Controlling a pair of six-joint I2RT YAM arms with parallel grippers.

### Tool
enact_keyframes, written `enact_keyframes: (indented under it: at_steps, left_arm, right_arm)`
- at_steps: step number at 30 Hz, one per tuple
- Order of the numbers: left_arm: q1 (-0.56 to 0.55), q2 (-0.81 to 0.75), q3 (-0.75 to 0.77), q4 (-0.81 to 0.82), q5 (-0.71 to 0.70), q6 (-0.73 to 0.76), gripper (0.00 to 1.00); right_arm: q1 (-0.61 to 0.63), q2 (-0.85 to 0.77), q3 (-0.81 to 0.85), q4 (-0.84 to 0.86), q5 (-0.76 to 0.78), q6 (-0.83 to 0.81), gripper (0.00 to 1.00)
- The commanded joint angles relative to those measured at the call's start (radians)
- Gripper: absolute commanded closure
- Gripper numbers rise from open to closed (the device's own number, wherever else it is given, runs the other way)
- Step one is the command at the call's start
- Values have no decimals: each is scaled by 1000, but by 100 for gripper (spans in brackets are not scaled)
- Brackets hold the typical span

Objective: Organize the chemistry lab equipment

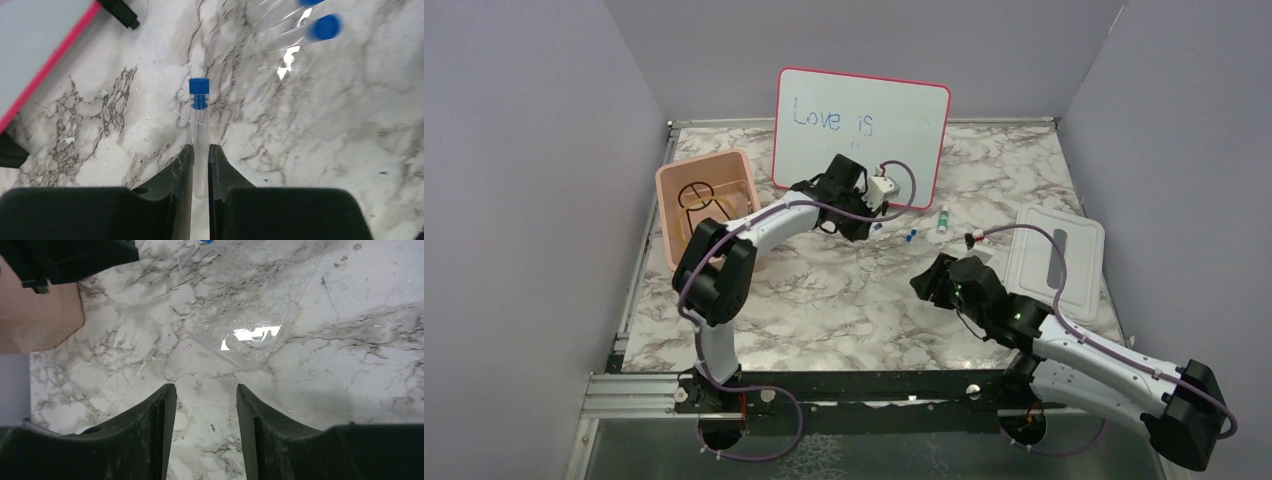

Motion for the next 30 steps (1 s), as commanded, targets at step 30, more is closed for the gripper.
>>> enact_keyframes:
  at_steps: [30]
  left_arm:
    - [-45, -700, -208, 169, 380, -133, 87]
  right_arm:
    - [-2, 107, 537, 18, -99, -6, 45]
